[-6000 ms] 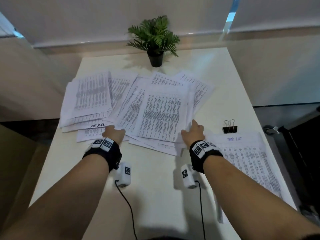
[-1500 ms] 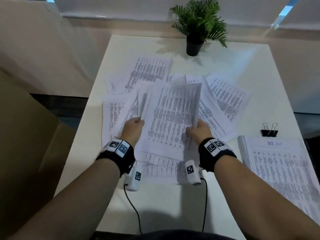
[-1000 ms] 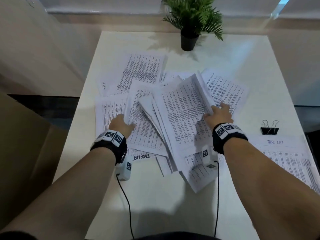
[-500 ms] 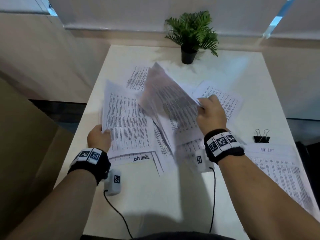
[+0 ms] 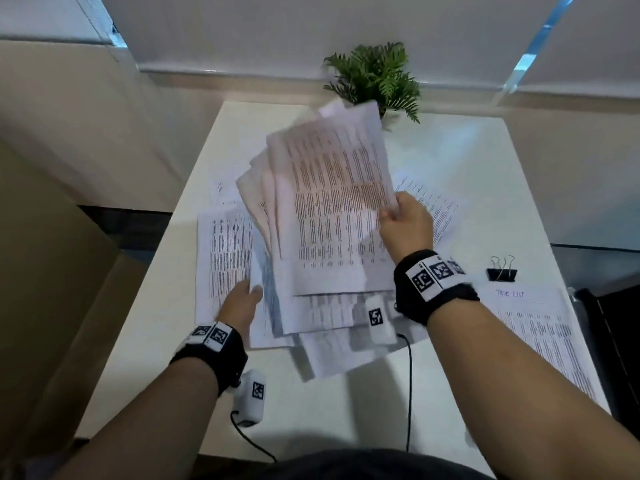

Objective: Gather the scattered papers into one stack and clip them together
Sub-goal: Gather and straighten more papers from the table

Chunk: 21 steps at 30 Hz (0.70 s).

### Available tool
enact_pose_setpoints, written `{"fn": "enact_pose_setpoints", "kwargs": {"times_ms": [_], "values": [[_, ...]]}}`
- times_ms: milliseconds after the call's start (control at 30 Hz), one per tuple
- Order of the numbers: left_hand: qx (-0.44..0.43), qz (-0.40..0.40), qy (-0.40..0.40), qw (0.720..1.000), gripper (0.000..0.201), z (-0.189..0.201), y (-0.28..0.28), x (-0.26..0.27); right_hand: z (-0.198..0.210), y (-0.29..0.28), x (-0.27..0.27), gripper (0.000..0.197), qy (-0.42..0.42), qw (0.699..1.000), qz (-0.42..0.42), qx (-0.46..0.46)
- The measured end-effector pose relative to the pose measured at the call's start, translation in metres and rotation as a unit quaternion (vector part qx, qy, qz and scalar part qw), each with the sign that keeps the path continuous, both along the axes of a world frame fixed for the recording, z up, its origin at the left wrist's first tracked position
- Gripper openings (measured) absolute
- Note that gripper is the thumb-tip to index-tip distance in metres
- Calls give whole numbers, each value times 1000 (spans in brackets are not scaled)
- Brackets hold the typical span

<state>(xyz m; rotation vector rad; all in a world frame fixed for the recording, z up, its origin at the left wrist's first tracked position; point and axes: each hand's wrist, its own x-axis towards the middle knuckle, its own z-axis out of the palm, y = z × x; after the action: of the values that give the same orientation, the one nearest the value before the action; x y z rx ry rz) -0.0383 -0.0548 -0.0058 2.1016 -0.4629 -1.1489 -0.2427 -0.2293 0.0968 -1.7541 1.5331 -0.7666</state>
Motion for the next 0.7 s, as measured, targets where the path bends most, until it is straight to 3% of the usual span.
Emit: {"fn": "enact_pose_setpoints", "kwargs": {"times_ms": [67, 133, 200, 300, 367, 433, 533, 600, 700], "values": [[-7, 40, 73, 997, 53, -8, 3, -4, -37, 8, -5, 14, -4, 993, -4, 115], [27, 55, 100, 993, 79, -11, 7, -6, -70, 22, -9, 36, 10, 975, 36, 220], [29, 68, 93, 993, 100, -26, 4, -1, -86, 39, -11, 52, 35, 960, 80, 264], [4, -59, -53, 997, 60, -5, 0, -15, -100, 48, -15, 49, 49, 958, 93, 265], [-43, -68, -101, 992, 41, 3, -3, -22, -102, 43, -19, 54, 49, 958, 99, 264], [-113, -49, -93, 988, 37, 19, -7, -28, -94, 35, -24, 61, 24, 958, 103, 266], [-190, -26, -54, 980, 43, 46, -14, -30, -65, 23, -30, 84, -118, 952, 53, 279], [-220, -17, -46, 974, 44, 63, -24, -34, -41, 16, -31, 76, -198, 946, 42, 253], [-265, 1, -49, 963, 35, 87, -43, -41, -5, 11, -30, 48, -245, 952, 56, 172]]}}
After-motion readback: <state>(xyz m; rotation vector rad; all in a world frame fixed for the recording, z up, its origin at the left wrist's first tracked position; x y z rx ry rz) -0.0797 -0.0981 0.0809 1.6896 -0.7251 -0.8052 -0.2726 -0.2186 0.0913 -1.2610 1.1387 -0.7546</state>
